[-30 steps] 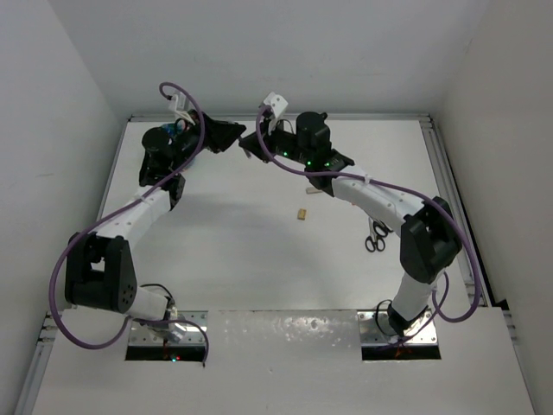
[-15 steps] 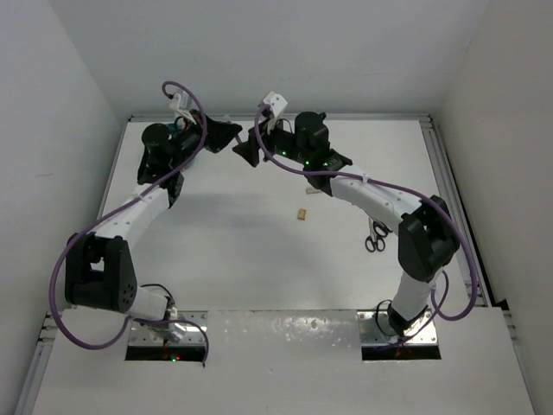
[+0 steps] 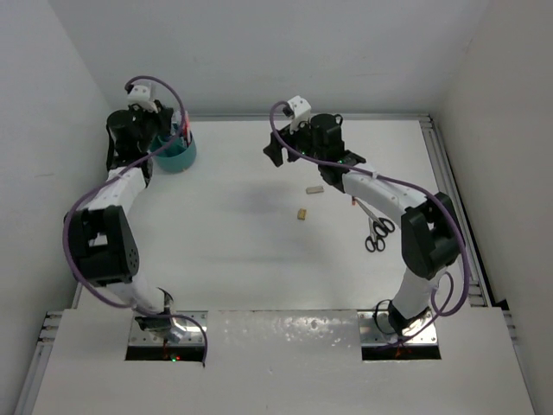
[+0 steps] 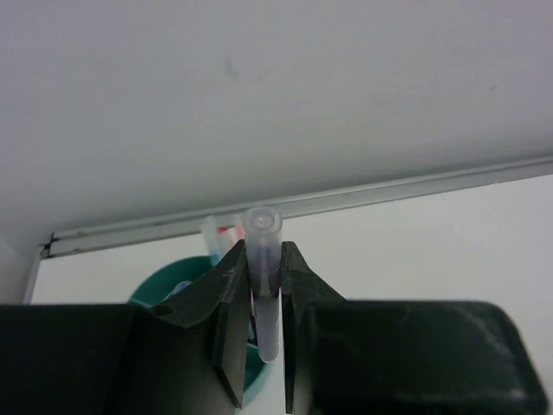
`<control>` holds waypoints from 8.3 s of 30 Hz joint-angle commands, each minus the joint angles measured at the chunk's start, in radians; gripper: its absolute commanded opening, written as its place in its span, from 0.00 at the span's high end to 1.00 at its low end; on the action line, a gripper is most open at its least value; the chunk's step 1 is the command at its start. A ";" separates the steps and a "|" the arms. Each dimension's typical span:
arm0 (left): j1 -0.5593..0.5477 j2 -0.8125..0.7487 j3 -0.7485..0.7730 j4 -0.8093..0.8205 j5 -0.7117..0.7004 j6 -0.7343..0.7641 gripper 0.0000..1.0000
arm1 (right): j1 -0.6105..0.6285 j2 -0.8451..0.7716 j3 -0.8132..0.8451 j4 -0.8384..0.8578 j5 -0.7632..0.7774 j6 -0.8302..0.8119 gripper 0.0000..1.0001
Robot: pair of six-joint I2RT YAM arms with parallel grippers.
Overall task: Sort the stationery into containers
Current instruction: Place the pen in the storage box, then pick up the pen from the center of the board, then place the pen in the storage box, then pick up the stationery from the center of the board.
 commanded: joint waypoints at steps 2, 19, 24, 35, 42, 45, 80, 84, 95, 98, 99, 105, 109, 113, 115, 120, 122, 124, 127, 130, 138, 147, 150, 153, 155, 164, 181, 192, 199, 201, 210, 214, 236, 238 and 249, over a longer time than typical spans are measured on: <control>0.012 0.122 0.066 0.100 -0.009 0.105 1.00 | -0.033 0.027 0.047 -0.021 0.036 0.012 0.23; -0.003 0.467 0.178 0.329 0.006 0.005 1.00 | -0.099 0.087 0.131 -0.230 0.082 0.015 0.24; -0.008 0.508 0.178 0.311 -0.004 0.002 1.00 | -0.105 0.087 0.147 -0.288 0.108 0.013 0.24; -0.011 0.490 0.155 0.294 0.028 0.006 0.49 | -0.162 0.072 0.180 -0.460 0.252 0.148 0.33; -0.012 0.444 0.189 0.237 0.026 0.026 0.41 | -0.261 0.059 0.118 -0.643 0.341 0.305 0.64; -0.019 0.410 0.210 0.194 0.039 0.043 0.36 | -0.304 0.081 0.110 -0.696 0.408 0.325 0.57; -0.051 0.133 0.149 -0.042 0.081 0.036 0.24 | -0.420 0.296 0.032 -0.606 0.279 0.277 0.77; -0.048 0.131 0.155 -0.042 0.078 0.031 0.24 | -0.420 0.319 0.065 -0.634 0.273 0.274 0.78; -0.043 0.119 0.157 -0.042 0.152 0.033 0.24 | -0.383 0.211 0.029 -0.550 0.249 0.144 1.00; -0.054 0.116 0.155 -0.051 0.232 0.019 0.24 | -0.366 0.136 0.012 -0.485 0.243 0.121 1.00; -0.060 0.110 0.153 -0.061 0.249 0.017 0.24 | -0.358 0.097 -0.003 -0.467 0.234 0.122 1.00; -0.163 0.039 0.062 -0.116 0.331 -0.010 0.24 | -0.277 -0.014 -0.022 -0.342 0.212 0.101 1.00; -0.250 0.009 0.034 -0.085 0.359 -0.146 0.24 | -0.174 -0.063 -0.025 -0.209 0.093 0.036 1.00; -0.298 0.008 0.011 0.016 0.384 -0.302 0.21 | -0.101 -0.080 -0.010 -0.036 -0.030 0.035 1.00; -0.322 0.004 -0.014 0.076 0.379 -0.346 0.21 | -0.068 -0.074 0.013 0.007 -0.073 0.042 1.00; -0.348 -0.001 -0.035 0.154 0.333 -0.406 0.20 | -0.018 -0.066 0.050 0.055 -0.139 0.010 1.00; -0.351 -0.008 -0.047 0.168 0.301 -0.417 0.21 | -0.010 -0.072 0.049 0.054 -0.135 -0.002 1.00; -0.356 -0.011 -0.054 0.185 0.269 -0.417 0.21 | -0.004 -0.080 0.050 0.055 -0.126 -0.014 1.00; -0.359 0.001 -0.055 0.226 0.264 -0.470 0.23 | 0.010 -0.086 0.047 0.058 -0.119 -0.022 1.00; -0.371 0.008 -0.058 0.272 0.289 -0.515 0.29 | 0.018 -0.094 0.032 0.073 -0.098 -0.025 1.00; -0.413 0.002 -0.077 0.278 0.246 -0.543 0.40 | 0.031 -0.108 0.027 0.077 -0.095 -0.028 1.00; -0.414 -0.010 -0.071 0.261 0.233 -0.564 0.85 | 0.039 -0.120 0.003 0.093 -0.095 -0.030 1.00; -0.411 -0.021 -0.067 0.243 0.223 -0.553 1.00 | 0.042 -0.117 -0.011 0.098 -0.101 -0.024 1.00; -0.399 -0.033 -0.067 0.235 0.227 -0.543 1.00 | 0.044 -0.125 -0.023 0.101 -0.101 -0.027 0.98; -0.385 -0.044 -0.064 0.223 0.227 -0.530 1.00 | 0.041 -0.125 -0.031 0.101 -0.099 -0.033 0.79; -0.117 -0.035 0.093 0.074 -0.018 -0.201 1.00 | -0.022 -0.070 0.015 0.124 -0.069 0.036 0.23; 0.198 0.419 0.363 0.324 0.081 -0.216 1.00 | -0.148 0.240 0.472 -0.230 0.104 0.150 0.22; 0.228 0.620 0.514 0.219 0.239 -0.208 1.00 | -0.148 0.282 0.529 -0.293 0.155 0.219 0.22; 0.210 0.699 0.546 0.228 0.284 -0.182 1.00 | -0.142 0.211 0.461 -0.318 0.178 0.211 0.22; 0.208 0.711 0.555 0.225 0.285 -0.165 1.00 | -0.142 0.179 0.424 -0.312 0.192 0.210 0.22; 0.196 0.703 0.506 0.214 0.356 0.012 1.00 | -0.140 0.104 0.348 -0.312 0.206 0.194 0.22; 0.193 0.697 0.494 0.189 0.381 0.085 0.96 | -0.142 0.090 0.340 -0.312 0.206 0.185 0.22; 0.230 0.677 0.454 0.169 0.417 0.137 0.63 | -0.139 0.043 0.300 -0.299 0.206 0.171 0.21; 0.233 0.671 0.454 0.159 0.417 0.138 0.61 | -0.139 0.040 0.297 -0.295 0.206 0.170 0.21; 0.227 0.621 0.546 0.139 0.362 0.060 0.37 | -0.136 0.007 0.251 -0.264 0.197 0.157 0.21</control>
